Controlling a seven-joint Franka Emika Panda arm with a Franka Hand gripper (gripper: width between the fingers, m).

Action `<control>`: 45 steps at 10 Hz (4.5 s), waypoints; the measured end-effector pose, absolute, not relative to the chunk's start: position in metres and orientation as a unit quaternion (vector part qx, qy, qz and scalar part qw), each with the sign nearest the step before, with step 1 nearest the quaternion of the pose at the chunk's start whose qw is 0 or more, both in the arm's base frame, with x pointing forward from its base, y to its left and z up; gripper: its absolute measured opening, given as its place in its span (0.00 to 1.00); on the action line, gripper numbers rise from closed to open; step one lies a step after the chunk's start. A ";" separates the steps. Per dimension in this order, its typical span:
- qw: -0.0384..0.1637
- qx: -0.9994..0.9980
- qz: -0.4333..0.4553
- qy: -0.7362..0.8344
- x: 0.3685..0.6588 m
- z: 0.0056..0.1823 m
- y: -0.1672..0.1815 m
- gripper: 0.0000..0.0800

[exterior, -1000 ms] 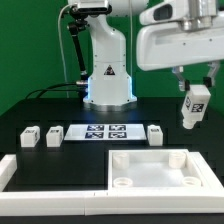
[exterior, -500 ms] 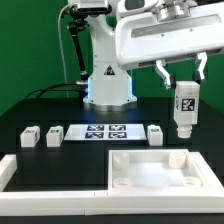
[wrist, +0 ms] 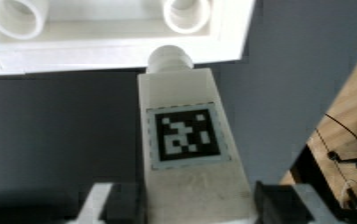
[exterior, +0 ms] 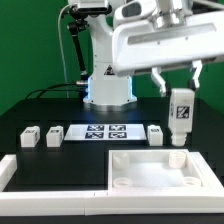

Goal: Assemble square table

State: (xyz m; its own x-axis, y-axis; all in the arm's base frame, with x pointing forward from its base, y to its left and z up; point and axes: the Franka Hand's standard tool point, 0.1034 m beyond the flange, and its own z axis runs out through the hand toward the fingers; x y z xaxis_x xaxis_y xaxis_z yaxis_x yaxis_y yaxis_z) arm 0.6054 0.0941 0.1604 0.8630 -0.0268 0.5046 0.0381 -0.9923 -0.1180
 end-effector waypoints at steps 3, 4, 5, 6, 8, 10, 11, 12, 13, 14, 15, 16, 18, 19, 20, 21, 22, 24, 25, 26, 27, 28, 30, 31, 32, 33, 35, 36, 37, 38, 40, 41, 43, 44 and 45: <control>0.067 -0.967 -0.246 -0.002 0.619 0.134 0.098 0.36; 0.068 -0.969 -0.237 -0.003 0.619 0.125 0.101 0.36; 0.070 -0.970 -0.232 -0.006 0.616 0.120 0.106 0.36; 0.070 -0.970 -0.231 -0.008 0.614 0.117 0.108 0.36; 0.071 -0.971 -0.228 -0.014 0.611 0.114 0.116 0.36; 0.072 -0.971 -0.228 -0.018 0.610 0.111 0.122 0.36; 0.072 -0.970 -0.233 -0.018 0.611 0.111 0.122 0.36; 0.072 -0.969 -0.237 -0.018 0.612 0.111 0.123 0.36; 0.072 -0.969 -0.237 -0.018 0.613 0.111 0.122 0.36; 0.071 -0.969 -0.237 -0.017 0.613 0.110 0.120 0.36; 0.070 -0.969 -0.236 -0.017 0.612 0.109 0.118 0.36; 0.070 -0.970 -0.234 -0.017 0.611 0.107 0.117 0.36; 0.069 -0.970 -0.232 -0.017 0.610 0.105 0.116 0.36; 0.070 -0.970 -0.232 -0.017 0.610 0.105 0.116 0.36; 0.070 -0.970 -0.232 -0.017 0.610 0.105 0.116 0.36; 0.070 -0.970 -0.232 -0.017 0.610 0.105 0.116 0.36; 0.070 -0.970 -0.232 -0.017 0.610 0.105 0.116 0.49; 0.070 -0.970 -0.232 -0.017 0.610 0.105 0.116 0.75; 0.070 -0.970 -0.232 -0.017 0.610 0.105 0.116 0.75; 0.070 -0.970 -0.232 -0.017 0.610 0.105 0.116 0.80; 0.070 -0.970 -0.232 -0.017 0.610 0.105 0.116 0.81; 0.070 -0.970 -0.232 -0.017 0.610 0.105 0.116 0.81; 0.070 -0.970 -0.232 -0.017 0.610 0.105 0.117 0.81; 0.070 -0.970 -0.232 -0.017 0.610 0.105 0.117 0.81; 0.070 -0.970 -0.232 -0.017 0.610 0.105 0.117 0.81; 0.070 -0.970 -0.232 -0.017 0.610 0.105 0.117 0.81; 0.078 -0.978 -0.195 -0.003 0.610 0.104 0.126 0.81; 0.081 -0.981 -0.177 0.002 0.614 0.105 0.132 0.81; 0.079 -0.982 -0.172 0.003 0.613 0.100 0.133 0.81; 0.079 -0.988 -0.133 0.001 0.607 0.092 0.134 0.81; 0.079 -0.995 -0.058 -0.002 0.611 0.092 0.132 0.81; 0.080 -0.996 -0.034 -0.003 0.615 0.093 0.127 0.81; 0.082 -0.996 0.020 -0.006 0.608 0.092 0.126 0.81; 0.083 -0.996 0.018 -0.006 0.611 0.092 0.127 0.81; 0.082 -0.996 0.015 -0.006 0.611 0.091 0.126 0.81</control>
Offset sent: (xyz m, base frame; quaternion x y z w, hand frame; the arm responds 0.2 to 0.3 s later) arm 0.0088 0.0176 -0.0278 0.0210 -0.0482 0.0149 0.9985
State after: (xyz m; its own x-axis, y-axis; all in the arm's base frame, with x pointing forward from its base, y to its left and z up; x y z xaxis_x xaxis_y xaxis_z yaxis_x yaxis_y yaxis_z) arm 0.6106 0.1263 0.0910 0.9995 0.0136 -0.0299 0.0086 -0.9864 -0.1641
